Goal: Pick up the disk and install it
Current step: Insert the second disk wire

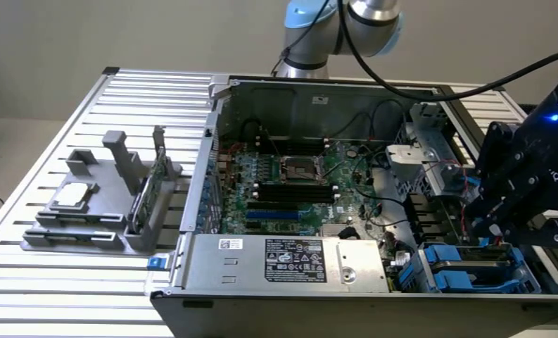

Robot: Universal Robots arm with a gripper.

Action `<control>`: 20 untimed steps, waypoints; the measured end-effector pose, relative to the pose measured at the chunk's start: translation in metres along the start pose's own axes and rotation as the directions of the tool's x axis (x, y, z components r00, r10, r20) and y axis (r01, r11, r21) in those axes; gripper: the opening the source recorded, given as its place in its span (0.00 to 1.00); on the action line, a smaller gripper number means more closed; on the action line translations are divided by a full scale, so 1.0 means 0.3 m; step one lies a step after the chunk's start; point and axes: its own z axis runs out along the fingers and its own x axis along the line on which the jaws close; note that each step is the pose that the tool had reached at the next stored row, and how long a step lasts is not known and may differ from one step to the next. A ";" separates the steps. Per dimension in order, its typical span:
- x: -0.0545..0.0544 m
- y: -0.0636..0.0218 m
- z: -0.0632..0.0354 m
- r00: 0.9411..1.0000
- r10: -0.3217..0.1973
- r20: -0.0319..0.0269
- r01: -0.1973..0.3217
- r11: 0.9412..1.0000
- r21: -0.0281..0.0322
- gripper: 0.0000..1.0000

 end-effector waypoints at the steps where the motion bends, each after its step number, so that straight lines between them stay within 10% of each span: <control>1: 0.001 0.003 0.001 1.000 0.000 0.001 0.000 1.000 0.000 0.32; 20: 0.023 0.035 0.040 1.000 0.000 0.023 0.000 1.000 -0.001 0.32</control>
